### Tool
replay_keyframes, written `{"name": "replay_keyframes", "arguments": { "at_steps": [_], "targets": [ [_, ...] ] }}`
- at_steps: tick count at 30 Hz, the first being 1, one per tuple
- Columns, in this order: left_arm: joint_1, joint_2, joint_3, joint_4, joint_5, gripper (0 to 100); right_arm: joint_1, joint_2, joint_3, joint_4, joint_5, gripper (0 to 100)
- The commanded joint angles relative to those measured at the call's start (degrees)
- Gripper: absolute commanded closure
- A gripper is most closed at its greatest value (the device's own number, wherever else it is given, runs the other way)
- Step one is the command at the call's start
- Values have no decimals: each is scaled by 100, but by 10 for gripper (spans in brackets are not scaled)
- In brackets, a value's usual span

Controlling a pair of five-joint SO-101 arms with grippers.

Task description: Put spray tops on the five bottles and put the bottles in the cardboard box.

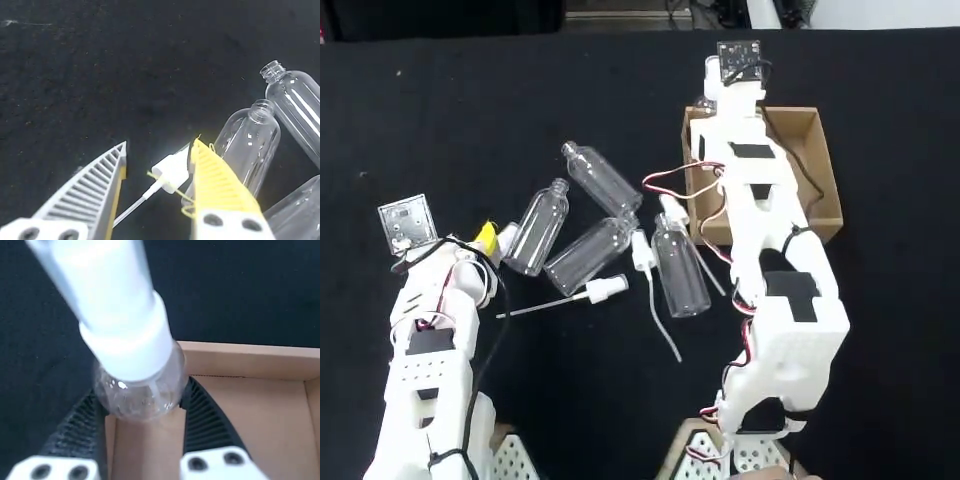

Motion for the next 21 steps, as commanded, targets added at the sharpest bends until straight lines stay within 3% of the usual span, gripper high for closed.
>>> {"name": "replay_keyframes", "arguments": {
  "at_steps": [1, 9, 15, 21],
  "targets": [
    [-48, -9, -57, -105, 53, 801, -158, -40, -171, -62, 9, 982],
    [-48, -9, -57, -105, 53, 801, -167, -40, -145, -53, 0, 982],
    [-48, -9, -57, -105, 44, 801, -167, -40, -136, -44, -35, 857],
    [-48, -9, -57, -114, 44, 801, -167, -40, -154, 79, -44, 846]
  ]
}}
